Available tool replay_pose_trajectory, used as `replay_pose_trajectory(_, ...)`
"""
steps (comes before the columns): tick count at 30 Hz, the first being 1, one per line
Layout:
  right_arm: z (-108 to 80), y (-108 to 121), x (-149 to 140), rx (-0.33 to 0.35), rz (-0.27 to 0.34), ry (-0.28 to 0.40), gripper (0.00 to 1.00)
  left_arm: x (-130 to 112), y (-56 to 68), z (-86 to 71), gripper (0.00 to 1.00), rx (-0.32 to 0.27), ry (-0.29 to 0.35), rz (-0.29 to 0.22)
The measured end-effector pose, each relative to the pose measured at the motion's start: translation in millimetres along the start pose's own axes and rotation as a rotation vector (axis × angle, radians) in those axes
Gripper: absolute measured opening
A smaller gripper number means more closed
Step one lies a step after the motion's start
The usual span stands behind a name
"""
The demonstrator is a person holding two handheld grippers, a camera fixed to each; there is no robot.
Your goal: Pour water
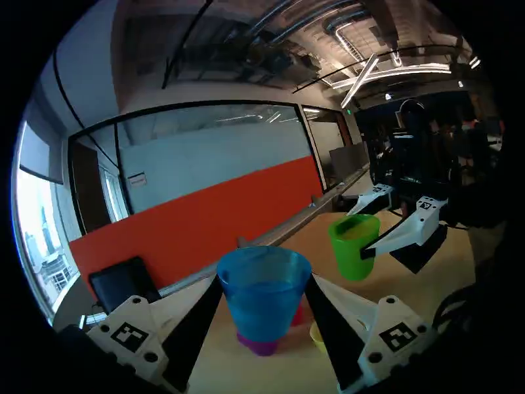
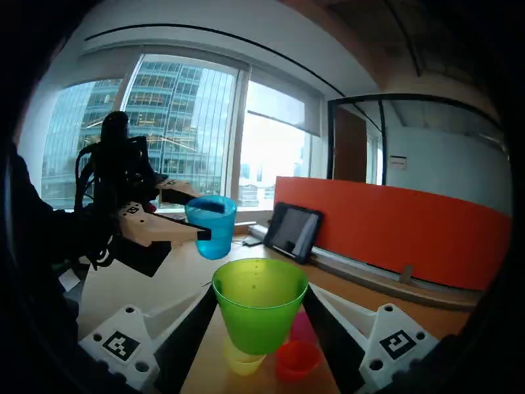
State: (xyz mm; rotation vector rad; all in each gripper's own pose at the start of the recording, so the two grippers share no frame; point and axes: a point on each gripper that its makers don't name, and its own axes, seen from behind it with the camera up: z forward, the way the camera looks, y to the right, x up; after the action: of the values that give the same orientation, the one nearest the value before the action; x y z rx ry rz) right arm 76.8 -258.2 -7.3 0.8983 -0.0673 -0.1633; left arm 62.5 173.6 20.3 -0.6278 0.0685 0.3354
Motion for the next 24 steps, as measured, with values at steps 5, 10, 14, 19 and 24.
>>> replay_pose_trajectory(5,4.3,-6.8,-1.0,0.014,-0.001,0.000,0.91,11.6,1.1,2.6,0.86,0.012,0.012,0.054)
replay_pose_trajectory(10,8.2,-12.5,-3.6,0.029,0.000,0.001,0.91,23.1,1.1,4.8,0.86,0.022,0.025,0.106)
replay_pose_trajectory(14,11.4,-16.2,-6.1,0.037,0.000,0.001,0.91,32.0,0.0,5.2,0.86,0.034,0.036,0.149)
replay_pose_trajectory(19,14.4,-22.1,-10.1,0.052,0.002,-0.003,0.91,41.0,-2.5,4.9,0.86,0.047,0.043,0.209)
replay_pose_trajectory(24,16.4,-26.7,-15.5,0.064,0.005,-0.009,0.91,50.2,-5.4,4.7,0.86,0.066,0.048,0.278)
